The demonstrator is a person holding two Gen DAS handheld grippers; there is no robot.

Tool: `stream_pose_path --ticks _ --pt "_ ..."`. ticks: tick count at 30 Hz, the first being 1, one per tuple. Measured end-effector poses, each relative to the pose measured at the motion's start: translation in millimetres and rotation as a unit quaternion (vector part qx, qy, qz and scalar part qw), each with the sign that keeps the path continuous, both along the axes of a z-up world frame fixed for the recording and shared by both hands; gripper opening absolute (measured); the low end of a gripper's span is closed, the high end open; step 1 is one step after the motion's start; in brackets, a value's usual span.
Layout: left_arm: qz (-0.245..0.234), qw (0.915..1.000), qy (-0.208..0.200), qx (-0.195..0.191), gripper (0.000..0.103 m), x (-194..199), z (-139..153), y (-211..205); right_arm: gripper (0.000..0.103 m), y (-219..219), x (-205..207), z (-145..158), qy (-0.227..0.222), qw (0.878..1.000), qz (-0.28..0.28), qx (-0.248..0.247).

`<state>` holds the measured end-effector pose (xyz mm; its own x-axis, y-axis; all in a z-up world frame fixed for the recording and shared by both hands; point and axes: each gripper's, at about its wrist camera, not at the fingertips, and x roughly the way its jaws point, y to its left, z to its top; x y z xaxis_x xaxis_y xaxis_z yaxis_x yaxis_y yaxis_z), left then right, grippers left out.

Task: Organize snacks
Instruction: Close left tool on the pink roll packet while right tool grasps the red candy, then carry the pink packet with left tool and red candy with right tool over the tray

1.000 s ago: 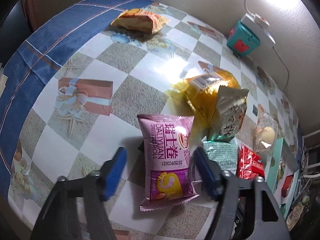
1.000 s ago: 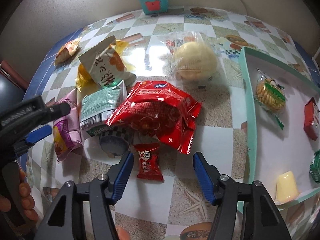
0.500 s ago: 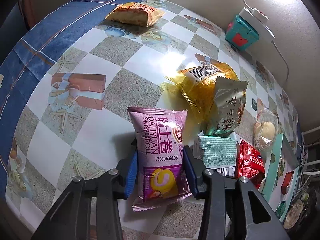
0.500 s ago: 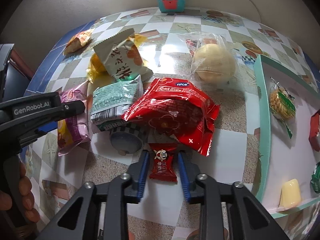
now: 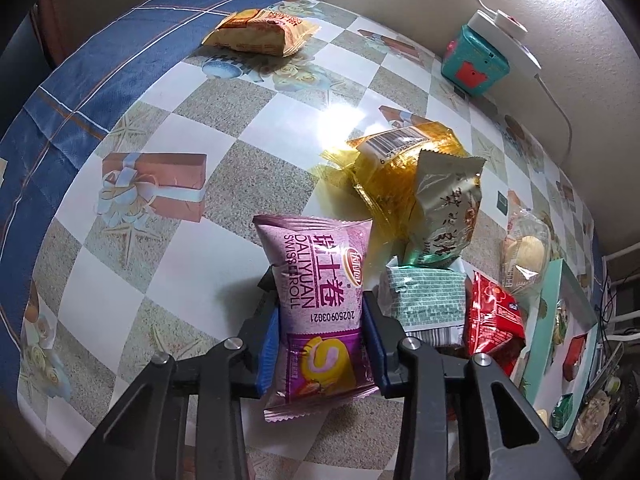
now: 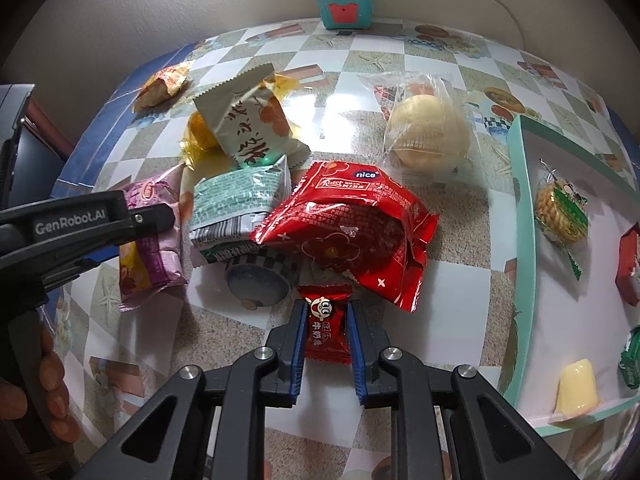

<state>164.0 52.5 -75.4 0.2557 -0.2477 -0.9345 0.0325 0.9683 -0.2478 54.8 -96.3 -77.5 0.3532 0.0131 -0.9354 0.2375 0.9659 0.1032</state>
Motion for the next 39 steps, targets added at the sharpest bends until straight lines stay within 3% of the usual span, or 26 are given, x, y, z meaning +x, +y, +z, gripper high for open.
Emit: stream_pose_path --ticks 15,22,32,39 --pt "0.023 0.9992 -0.028 -0.017 0.039 -2 27 15 0.021 -7 -12 22 -0.010 0.999 -0.003 0.036" --pt "0.027 0.9976 -0.063 -0.011 0.039 -6 53 18 0.021 -14 -18 40 -0.031 0.998 -0.013 0.043" --pt "0.021 0.9954 -0.093 -0.002 0.039 -13 76 7 0.021 -49 -24 56 -0.055 0.996 -0.058 0.043" --pt "0.007 0.9946 -0.103 0.007 0.039 -19 83 -10 0.021 -105 -40 61 -0.069 0.987 -0.131 0.060"
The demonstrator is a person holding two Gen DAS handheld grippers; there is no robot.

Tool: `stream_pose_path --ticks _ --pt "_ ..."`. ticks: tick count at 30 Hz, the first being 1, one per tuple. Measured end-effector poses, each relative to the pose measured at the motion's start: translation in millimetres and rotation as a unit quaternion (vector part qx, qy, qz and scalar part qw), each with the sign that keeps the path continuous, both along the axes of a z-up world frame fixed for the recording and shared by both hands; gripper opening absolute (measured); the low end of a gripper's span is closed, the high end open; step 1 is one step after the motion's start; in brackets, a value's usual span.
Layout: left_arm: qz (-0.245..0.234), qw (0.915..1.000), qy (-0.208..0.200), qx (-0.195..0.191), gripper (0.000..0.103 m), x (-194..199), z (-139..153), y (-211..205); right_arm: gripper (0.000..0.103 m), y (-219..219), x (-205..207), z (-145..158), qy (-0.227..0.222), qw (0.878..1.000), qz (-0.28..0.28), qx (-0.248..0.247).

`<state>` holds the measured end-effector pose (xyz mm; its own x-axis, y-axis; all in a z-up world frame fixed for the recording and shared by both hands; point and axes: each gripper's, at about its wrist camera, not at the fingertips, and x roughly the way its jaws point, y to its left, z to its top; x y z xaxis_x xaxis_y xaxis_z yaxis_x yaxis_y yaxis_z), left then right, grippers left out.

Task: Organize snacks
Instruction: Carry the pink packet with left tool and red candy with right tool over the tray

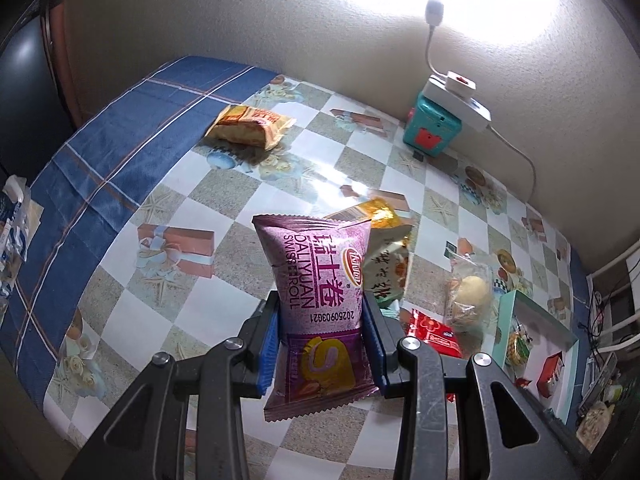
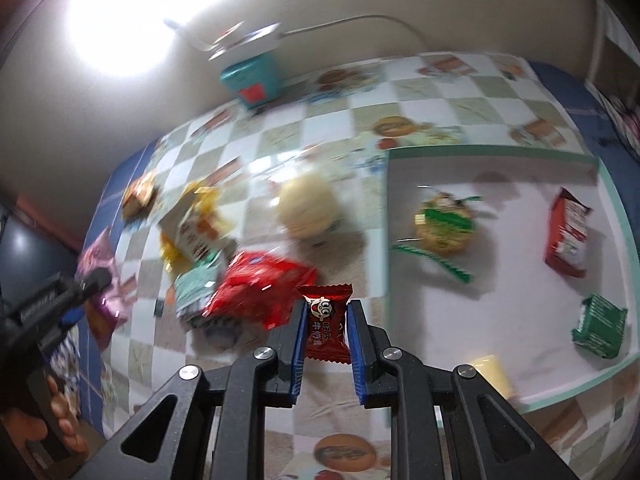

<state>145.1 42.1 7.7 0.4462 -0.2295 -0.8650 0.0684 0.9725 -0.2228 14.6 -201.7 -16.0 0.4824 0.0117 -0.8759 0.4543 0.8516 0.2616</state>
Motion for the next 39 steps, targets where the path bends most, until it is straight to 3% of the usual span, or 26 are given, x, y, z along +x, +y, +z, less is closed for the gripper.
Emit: stream_pose_path --ticks 8,21,39 --pt "-0.029 0.9994 -0.009 0.014 0.039 -10 5 -30 0.021 -62 -26 -2 -0.003 0.996 -0.083 0.024" --pt "-0.092 0.9952 -0.022 0.028 0.040 -37 9 -94 0.021 -129 -68 -2 -0.007 0.985 -0.168 0.027" --pt "-0.214 0.9750 -0.031 0.051 0.040 -86 4 -206 0.021 -191 -115 -12 0.007 0.965 -0.263 0.011"
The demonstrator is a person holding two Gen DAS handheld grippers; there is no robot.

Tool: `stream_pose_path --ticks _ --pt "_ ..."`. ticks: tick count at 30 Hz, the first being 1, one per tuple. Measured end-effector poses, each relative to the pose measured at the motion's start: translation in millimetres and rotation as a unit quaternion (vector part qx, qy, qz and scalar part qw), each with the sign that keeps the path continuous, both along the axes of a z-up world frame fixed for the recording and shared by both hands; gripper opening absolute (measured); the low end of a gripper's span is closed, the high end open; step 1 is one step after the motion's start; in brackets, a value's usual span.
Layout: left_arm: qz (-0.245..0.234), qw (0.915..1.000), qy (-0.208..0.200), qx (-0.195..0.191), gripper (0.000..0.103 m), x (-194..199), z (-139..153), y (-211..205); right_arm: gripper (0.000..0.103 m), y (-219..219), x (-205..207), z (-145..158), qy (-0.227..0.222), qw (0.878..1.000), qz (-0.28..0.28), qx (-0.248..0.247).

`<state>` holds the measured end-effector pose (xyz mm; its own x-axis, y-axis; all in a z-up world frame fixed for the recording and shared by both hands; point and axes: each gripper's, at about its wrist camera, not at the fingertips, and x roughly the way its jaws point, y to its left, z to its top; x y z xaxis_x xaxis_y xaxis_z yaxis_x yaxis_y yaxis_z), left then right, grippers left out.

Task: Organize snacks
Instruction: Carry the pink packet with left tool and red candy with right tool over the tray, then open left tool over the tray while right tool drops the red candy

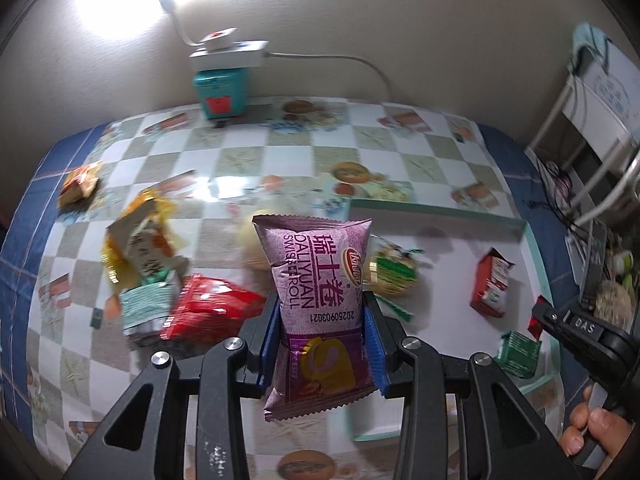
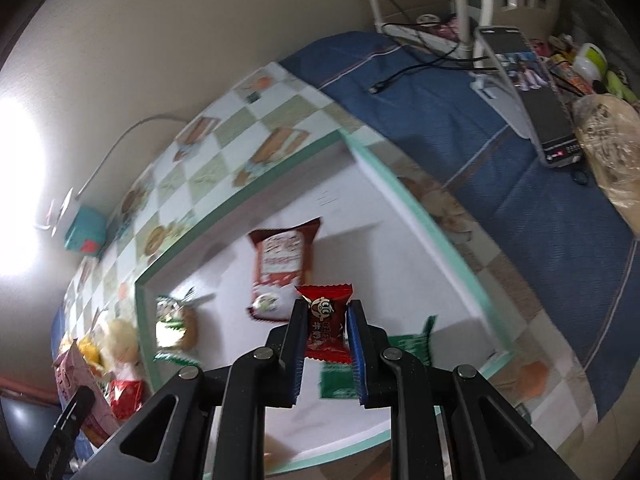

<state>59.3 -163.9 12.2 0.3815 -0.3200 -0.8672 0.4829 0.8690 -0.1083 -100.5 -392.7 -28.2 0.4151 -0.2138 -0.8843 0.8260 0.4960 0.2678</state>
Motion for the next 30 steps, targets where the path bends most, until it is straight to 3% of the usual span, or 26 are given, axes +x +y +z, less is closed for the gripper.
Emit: stream_pose_path --ticks 12,30 --pt "-0.083 0.9965 0.003 0.007 0.040 -28 -12 -66 0.021 -13 0 -6 0.006 1.000 -0.023 -0.016" --pt "-0.117 0.9927 0.014 0.025 0.040 -27 -36 -100 0.021 -19 14 -23 0.037 0.999 -0.014 -0.023"
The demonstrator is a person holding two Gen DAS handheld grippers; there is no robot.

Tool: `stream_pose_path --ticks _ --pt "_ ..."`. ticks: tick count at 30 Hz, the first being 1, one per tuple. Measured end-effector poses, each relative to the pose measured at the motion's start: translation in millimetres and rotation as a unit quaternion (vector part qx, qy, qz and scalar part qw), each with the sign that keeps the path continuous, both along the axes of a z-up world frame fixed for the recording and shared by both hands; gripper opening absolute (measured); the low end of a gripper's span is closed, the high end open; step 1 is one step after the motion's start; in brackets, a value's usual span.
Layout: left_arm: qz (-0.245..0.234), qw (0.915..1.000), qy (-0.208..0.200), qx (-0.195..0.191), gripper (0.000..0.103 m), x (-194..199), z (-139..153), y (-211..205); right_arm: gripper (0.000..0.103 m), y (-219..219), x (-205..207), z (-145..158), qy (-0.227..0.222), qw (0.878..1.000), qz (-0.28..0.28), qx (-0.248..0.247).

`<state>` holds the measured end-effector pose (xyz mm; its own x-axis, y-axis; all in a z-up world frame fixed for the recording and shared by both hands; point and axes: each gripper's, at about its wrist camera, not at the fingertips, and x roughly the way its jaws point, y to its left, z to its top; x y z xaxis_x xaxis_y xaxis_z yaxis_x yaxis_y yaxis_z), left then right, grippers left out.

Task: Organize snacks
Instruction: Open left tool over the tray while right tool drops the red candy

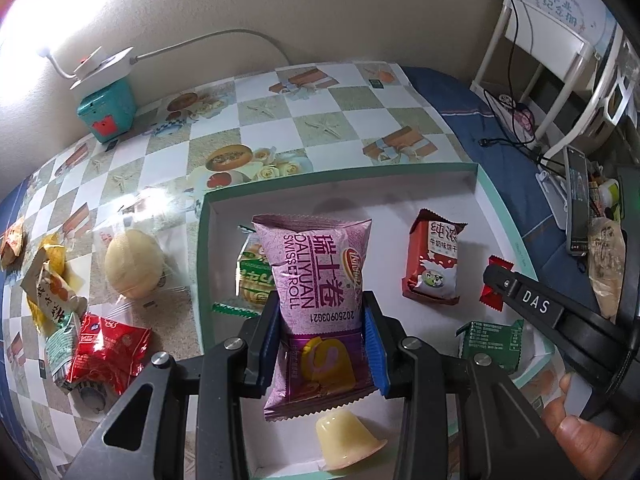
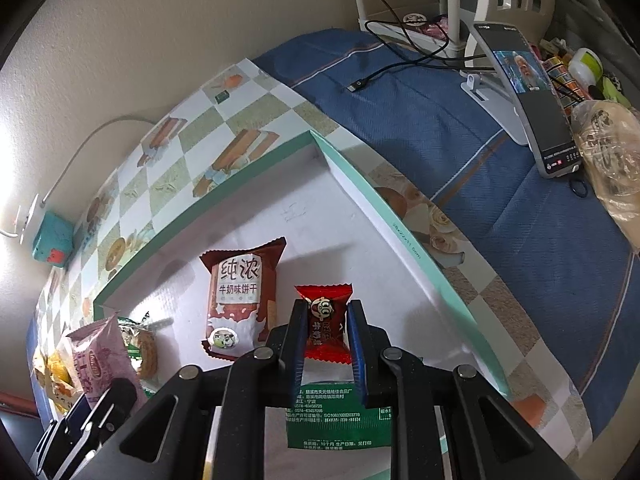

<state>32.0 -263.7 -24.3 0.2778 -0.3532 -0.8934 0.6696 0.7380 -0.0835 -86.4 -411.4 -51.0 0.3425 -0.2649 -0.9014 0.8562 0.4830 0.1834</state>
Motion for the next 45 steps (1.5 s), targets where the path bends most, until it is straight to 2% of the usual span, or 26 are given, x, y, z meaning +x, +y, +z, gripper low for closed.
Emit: stream_pose_path --ticks 18,23,27,32,33,35,36,37,38,39,40,45 --pt "-0.041 0.9991 0.007 0.012 0.041 -16 -13 -24 0.023 -2 1 -8 0.010 1.000 -0.004 0.005" --pt "-0.051 0.9984 0.021 0.010 0.042 -18 -16 -26 0.024 -2 1 -9 0.018 1.000 -0.006 0.005" --pt "-0.045 0.9984 0.034 0.002 0.055 -14 -16 -23 0.023 -2 1 -7 0.022 1.000 -0.008 -0.001" --pt "-0.039 0.9984 0.038 -0.010 0.055 -9 -3 -18 0.024 -3 1 -3 0.027 1.000 -0.008 0.001" --pt "-0.036 0.9985 0.039 -0.014 0.055 -7 2 -15 0.027 -3 1 2 0.026 1.000 -0.006 -0.005" --pt "-0.025 0.9987 0.037 -0.024 0.055 -1 12 -8 0.043 -2 2 8 0.025 1.000 -0.006 -0.012" --pt "-0.022 0.9987 0.037 -0.028 0.056 1 17 -5 0.055 -2 0 13 0.023 1.000 -0.010 -0.019" --pt "-0.015 0.9988 0.034 -0.032 0.058 5 23 0 0.062 -1 0 16 0.021 0.999 -0.013 -0.024" --pt "-0.011 0.9989 0.033 -0.033 0.061 8 26 3 0.062 -1 -1 20 0.020 0.999 -0.015 -0.028" --pt "-0.001 0.9990 0.029 -0.035 0.073 13 32 9 0.062 0 -1 24 0.018 0.999 -0.015 -0.029" --pt "0.007 0.9989 0.026 -0.039 0.079 16 36 14 0.063 0 -1 27 0.016 0.999 -0.014 -0.029" --pt "0.061 0.9966 0.019 -0.052 0.082 41 50 45 0.081 6 2 46 0.001 0.999 0.000 -0.039"
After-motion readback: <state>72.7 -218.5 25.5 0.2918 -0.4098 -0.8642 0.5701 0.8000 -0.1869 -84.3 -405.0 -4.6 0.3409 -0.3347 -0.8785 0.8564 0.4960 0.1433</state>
